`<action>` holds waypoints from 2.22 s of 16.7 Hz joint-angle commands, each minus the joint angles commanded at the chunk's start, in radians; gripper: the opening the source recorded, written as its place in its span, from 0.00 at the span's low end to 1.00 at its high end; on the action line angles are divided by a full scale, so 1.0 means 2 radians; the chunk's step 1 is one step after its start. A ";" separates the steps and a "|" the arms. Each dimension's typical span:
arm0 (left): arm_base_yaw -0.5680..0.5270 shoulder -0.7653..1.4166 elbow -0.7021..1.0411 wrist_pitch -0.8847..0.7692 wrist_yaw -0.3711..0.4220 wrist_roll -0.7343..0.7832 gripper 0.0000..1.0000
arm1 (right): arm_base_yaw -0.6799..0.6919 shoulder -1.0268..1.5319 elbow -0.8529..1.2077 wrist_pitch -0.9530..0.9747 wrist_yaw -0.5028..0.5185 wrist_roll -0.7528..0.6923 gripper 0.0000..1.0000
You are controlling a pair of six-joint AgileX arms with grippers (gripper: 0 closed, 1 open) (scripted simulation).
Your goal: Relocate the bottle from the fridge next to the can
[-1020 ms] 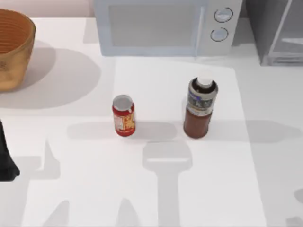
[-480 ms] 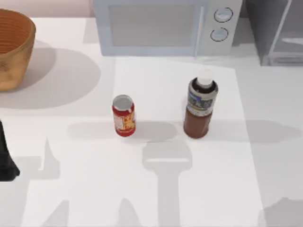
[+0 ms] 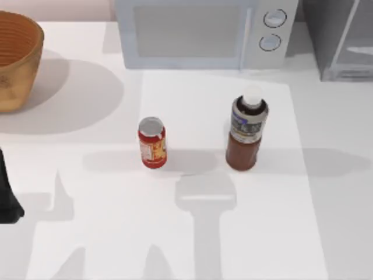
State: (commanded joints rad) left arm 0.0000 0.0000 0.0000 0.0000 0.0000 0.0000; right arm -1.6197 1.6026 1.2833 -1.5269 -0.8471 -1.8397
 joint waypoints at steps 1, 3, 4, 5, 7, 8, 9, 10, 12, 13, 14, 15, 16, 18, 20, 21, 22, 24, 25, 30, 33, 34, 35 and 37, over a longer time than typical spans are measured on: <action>0.000 0.000 0.000 0.000 0.000 0.000 1.00 | -0.025 0.028 0.007 0.005 -0.012 -0.027 1.00; 0.000 0.000 0.000 0.000 0.000 0.000 1.00 | -0.064 0.074 0.018 0.014 -0.032 -0.071 1.00; 0.000 0.000 0.000 0.000 0.000 0.000 1.00 | -0.079 0.090 0.022 0.017 -0.040 -0.087 1.00; 0.000 0.000 0.000 0.000 0.000 0.000 1.00 | -0.089 0.102 0.024 0.019 -0.045 -0.098 1.00; 0.000 0.000 0.000 0.000 0.000 0.000 1.00 | -0.096 0.109 0.026 0.020 -0.048 -0.106 1.00; 0.000 0.000 0.000 0.000 0.000 0.000 1.00 | -0.096 0.109 0.026 0.020 -0.048 -0.106 1.00; 0.000 0.000 0.000 0.000 0.000 0.000 1.00 | -0.096 0.109 0.026 0.020 -0.048 -0.106 1.00; 0.000 0.000 0.000 0.000 0.000 0.000 1.00 | -0.096 0.109 0.026 0.020 -0.048 -0.106 1.00; 0.000 0.000 0.000 0.000 0.000 0.000 1.00 | -0.093 0.108 0.025 0.020 -0.047 -0.105 1.00; 0.000 0.000 0.000 0.000 0.000 0.000 1.00 | -0.090 0.108 0.025 0.025 -0.047 -0.100 1.00; 0.000 0.000 0.000 0.000 0.000 0.000 1.00 | -0.083 0.109 0.024 0.035 -0.047 -0.089 1.00; 0.000 0.000 0.000 0.000 0.000 0.000 1.00 | -0.072 0.110 0.024 0.049 -0.045 -0.074 1.00; 0.000 0.000 0.000 0.000 0.000 0.000 1.00 | -0.059 0.110 0.024 0.067 -0.043 -0.054 1.00; 0.000 0.000 0.000 0.000 0.000 0.000 1.00 | -0.023 0.112 0.023 0.116 -0.036 0.004 1.00; 0.000 0.000 0.000 0.000 0.000 0.000 1.00 | 0.023 0.114 0.022 0.177 -0.026 0.080 1.00; 0.000 0.000 0.000 0.000 0.000 0.000 1.00 | 0.048 0.115 0.021 0.211 -0.020 0.123 1.00; 0.000 0.000 0.000 0.000 0.000 0.000 1.00 | 0.074 0.115 0.020 0.246 -0.014 0.169 1.00; 0.000 0.000 0.000 0.000 0.000 0.000 1.00 | 0.129 0.116 0.018 0.321 -0.002 0.265 1.00; 0.000 0.000 0.000 0.000 0.000 0.000 1.00 | 0.157 0.117 0.017 0.359 0.004 0.313 1.00; 0.000 0.000 0.000 0.000 0.000 0.000 1.00 | 0.281 0.117 0.012 0.530 0.031 0.516 1.00; 0.000 0.000 0.000 0.000 0.000 0.000 1.00 | 0.330 0.116 0.010 0.593 0.041 0.581 1.00; 0.000 0.000 0.000 0.000 0.000 0.000 1.00 | 0.339 0.116 0.009 0.604 0.043 0.592 1.00; 0.000 0.000 0.000 0.000 0.000 0.000 1.00 | 0.344 0.115 0.009 0.610 0.044 0.597 1.00; 0.000 0.000 0.000 0.000 0.000 0.000 1.00 | 0.345 0.115 0.009 0.611 0.044 0.598 1.00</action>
State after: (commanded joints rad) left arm 0.0000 0.0000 0.0000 0.0000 0.0000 0.0000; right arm -0.9300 1.8330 1.3014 -0.3057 -0.7591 -0.6431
